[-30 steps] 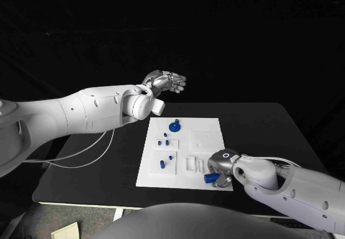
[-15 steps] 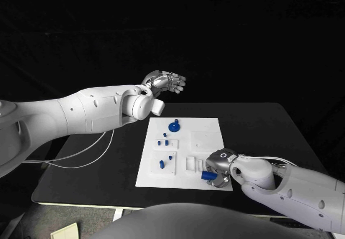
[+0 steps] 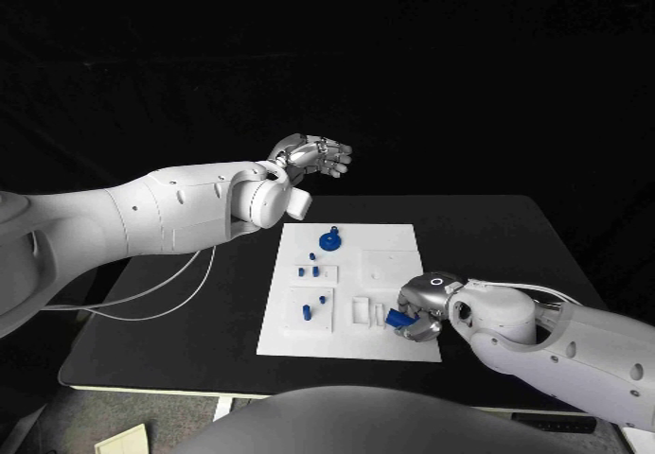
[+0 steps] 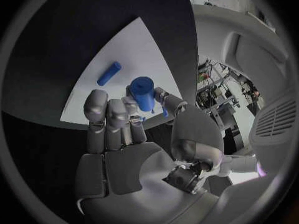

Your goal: Assemble the parts on the task board

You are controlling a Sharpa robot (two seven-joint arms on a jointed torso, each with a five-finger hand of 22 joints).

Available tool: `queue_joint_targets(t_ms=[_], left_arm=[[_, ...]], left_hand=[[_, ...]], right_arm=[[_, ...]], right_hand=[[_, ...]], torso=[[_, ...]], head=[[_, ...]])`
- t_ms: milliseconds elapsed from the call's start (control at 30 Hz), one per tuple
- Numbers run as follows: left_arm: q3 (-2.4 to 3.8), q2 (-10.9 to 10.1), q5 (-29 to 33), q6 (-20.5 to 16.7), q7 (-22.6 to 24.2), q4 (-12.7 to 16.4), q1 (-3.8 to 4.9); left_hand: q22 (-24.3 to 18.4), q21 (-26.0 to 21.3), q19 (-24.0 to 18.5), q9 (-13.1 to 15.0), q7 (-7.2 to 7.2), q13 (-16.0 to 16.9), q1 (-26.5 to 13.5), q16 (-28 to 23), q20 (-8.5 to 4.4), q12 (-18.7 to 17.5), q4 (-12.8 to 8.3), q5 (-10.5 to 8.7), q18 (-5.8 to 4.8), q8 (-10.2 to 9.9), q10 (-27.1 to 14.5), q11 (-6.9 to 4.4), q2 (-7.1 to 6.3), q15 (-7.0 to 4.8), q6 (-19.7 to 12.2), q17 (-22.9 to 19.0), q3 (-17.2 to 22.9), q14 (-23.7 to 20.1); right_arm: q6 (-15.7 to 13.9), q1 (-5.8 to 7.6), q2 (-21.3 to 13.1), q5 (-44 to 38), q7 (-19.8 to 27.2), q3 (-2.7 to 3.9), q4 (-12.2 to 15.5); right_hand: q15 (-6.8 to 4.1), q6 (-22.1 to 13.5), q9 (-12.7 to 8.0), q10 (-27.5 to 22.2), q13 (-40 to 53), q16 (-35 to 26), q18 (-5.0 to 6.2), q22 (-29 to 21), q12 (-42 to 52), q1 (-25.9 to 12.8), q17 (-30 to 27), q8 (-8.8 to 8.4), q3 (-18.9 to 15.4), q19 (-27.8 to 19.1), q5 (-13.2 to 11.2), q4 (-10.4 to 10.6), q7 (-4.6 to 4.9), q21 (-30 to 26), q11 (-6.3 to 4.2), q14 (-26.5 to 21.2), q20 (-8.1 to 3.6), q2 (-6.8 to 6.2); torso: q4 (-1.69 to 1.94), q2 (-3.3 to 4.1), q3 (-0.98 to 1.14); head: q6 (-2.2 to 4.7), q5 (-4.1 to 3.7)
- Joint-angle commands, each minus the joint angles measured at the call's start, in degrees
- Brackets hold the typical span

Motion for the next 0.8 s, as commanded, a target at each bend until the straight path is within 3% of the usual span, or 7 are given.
queue_joint_targets(t_ms=[33, 167, 300, 400, 567, 800], left_arm=[[0.05, 0.1, 0.2, 0.8, 0.3, 0.1, 0.06], [0.05, 0.1, 0.2, 0.7, 0.3, 0.1, 0.06], [0.05, 0.2, 0.1, 0.8, 0.2, 0.1, 0.06], [0.05, 0.3, 0.1, 0.8, 0.2, 0.0, 0.06], [0.05, 0.4, 0.1, 0.9, 0.1, 0.0, 0.06], [0.05, 0.5, 0.1, 0.9, 0.1, 0.0, 0.06]], left_hand=[[0.1, -0.3, 0.0, -0.1, 0.01, -0.1, -0.5, -0.2, 0.29, 0.3, 0.0, 0.25, 0.81, 0.3, -0.3, 0.02, 0.16, 0.00, -0.4, 0.1, -0.2, 0.5], [0.1, -0.3, 0.0, -0.1, 0.01, -0.1, -0.5, -0.2, 0.29, 0.3, 0.0, 0.26, 0.82, 0.4, -0.3, 0.02, 0.15, 0.00, -0.5, 0.1, -0.2, 0.5], [0.1, -0.3, 0.0, -0.1, 0.01, -0.1, -0.5, -0.3, 0.29, 0.3, 0.0, 0.27, 0.82, 0.4, -0.3, 0.02, 0.15, 0.00, -0.5, 0.2, -0.2, 0.5], [0.1, -0.3, 0.0, -0.1, 0.01, -0.1, -0.5, -0.3, 0.29, 0.3, 0.0, 0.28, 0.82, 0.4, -0.3, 0.03, 0.15, 0.00, -0.5, 0.2, -0.2, 0.5], [0.1, -0.3, 0.0, -0.1, 0.01, -0.1, -0.5, -0.3, 0.29, 0.3, 0.0, 0.29, 0.82, 0.4, -0.3, 0.03, 0.14, 0.00, -0.5, 0.2, -0.2, 0.5], [0.1, -0.3, 0.0, -0.1, 0.01, -0.1, -0.6, -0.3, 0.30, 0.3, 0.1, 0.30, 0.81, 0.4, -0.3, 0.03, 0.14, 0.00, -0.5, 0.2, -0.2, 0.5]], right_arm=[[-2.6, 0.72, -0.5, 14.2, -2.7, 0.08, 0.4], [-4.8, 1.52, -0.3, 24.0, -5.5, 0.50, 0.2], [-4.6, 1.63, 1.3, 27.9, -8.2, 0.78, -0.8], [-3.6, 1.67, 3.3, 30.3, -10.3, 0.84, -2.2], [1.6, 1.67, 6.3, 31.0, -12.2, 0.85, -5.3], [3.1, 0.98, 9.3, 32.0, -13.1, 0.81, -8.4]], right_hand=[[-0.42, 1.4, 0.1, 0.9, 0.1, 0.3, 4.94, 0.9, 0.1, 0.3, 0.1, 0.68, 3.1, 0.1, 0.4, -2.9, 0.48, 0.3, -0.40, -0.1, 0.12, 1.32], [-0.46, 1.4, 0.0, 0.7, 0.2, 0.2, 4.94, 0.7, -0.1, -1.2, 0.1, 0.63, 2.8, 0.2, 0.4, -3.3, 0.49, 0.3, -0.40, -0.1, 0.02, 1.88], [-0.47, 1.3, -0.1, 0.4, 0.1, 0.1, 4.94, 0.7, -0.4, -2.0, 0.0, 0.57, 2.5, 0.1, 0.4, -3.4, 0.51, 0.3, -0.39, -0.2, -0.04, 2.00], [-0.46, 1.2, -0.2, 0.2, 0.0, 0.0, 4.94, 0.6, -0.6, -2.7, 0.0, 0.53, 2.3, 0.1, 0.4, -3.3, 0.53, 0.2, -0.37, -0.2, -0.06, 2.04], [-0.41, 1.0, -0.3, -0.1, 0.1, -0.3, 4.94, 0.5, -0.8, -5.0, -0.1, 0.41, 1.5, -0.2, 0.3, -2.6, 0.62, 0.0, -0.29, -0.3, -0.03, 1.70], [-0.40, 0.9, -0.3, -0.2, 0.2, -0.4, 4.94, 0.5, -0.9, -6.5, -0.1, 0.42, 0.7, -0.3, 0.3, -2.2, 0.64, 0.0, -0.27, -0.3, -0.08, 1.52]], torso=[[-0.03, 0.02, 0.03], [-0.05, 0.03, 0.04], [-0.02, 0.07, 0.08], [-0.02, 0.06, 0.09], [0.01, 0.07, 0.07], [0.12, 0.11, 0.07]], head=[[0.00, -0.02], [0.00, 0.02], [0.00, -0.07], [0.00, -0.18], [0.00, -0.28], [0.00, -0.27]])
